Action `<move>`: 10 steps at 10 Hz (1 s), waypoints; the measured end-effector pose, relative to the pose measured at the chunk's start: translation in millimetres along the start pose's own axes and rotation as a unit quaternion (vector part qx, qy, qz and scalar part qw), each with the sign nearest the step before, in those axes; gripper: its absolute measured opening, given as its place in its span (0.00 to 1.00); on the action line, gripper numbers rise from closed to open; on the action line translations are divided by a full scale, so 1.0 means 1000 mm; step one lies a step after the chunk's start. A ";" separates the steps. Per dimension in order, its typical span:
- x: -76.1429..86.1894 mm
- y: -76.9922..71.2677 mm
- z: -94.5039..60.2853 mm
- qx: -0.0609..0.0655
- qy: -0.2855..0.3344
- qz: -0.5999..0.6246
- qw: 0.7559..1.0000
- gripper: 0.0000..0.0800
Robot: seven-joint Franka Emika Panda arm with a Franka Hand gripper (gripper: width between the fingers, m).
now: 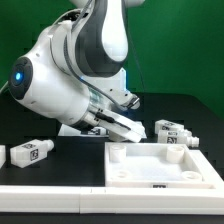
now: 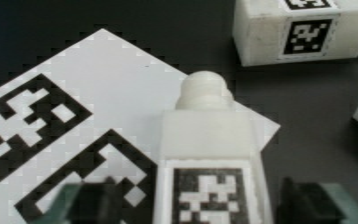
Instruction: Assemble one leg
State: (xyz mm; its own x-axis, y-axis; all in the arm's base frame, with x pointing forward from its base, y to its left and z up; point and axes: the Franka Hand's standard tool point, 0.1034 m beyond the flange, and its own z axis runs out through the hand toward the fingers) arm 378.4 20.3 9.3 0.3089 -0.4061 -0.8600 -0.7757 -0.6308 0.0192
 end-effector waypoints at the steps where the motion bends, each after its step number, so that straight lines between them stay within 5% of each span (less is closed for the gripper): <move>1: 0.000 0.000 0.000 0.000 0.000 0.000 1.000 0.38; 5: -0.005 -0.005 -0.004 0.001 0.001 -0.005 1.000 0.35; 8: -0.049 -0.044 -0.060 0.019 0.027 -0.046 0.998 0.35; 10: -0.052 -0.062 -0.081 0.026 0.072 -0.066 0.995 0.35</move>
Offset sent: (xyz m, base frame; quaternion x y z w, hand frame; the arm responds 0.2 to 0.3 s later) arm 0.0000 0.0000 0.0000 0.0000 0.0000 0.0000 1.0000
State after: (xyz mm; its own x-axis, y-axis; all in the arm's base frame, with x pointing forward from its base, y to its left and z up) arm 455.4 26.9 94.1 0.4833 -0.4151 -0.7708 -0.7494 -0.6513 -0.1192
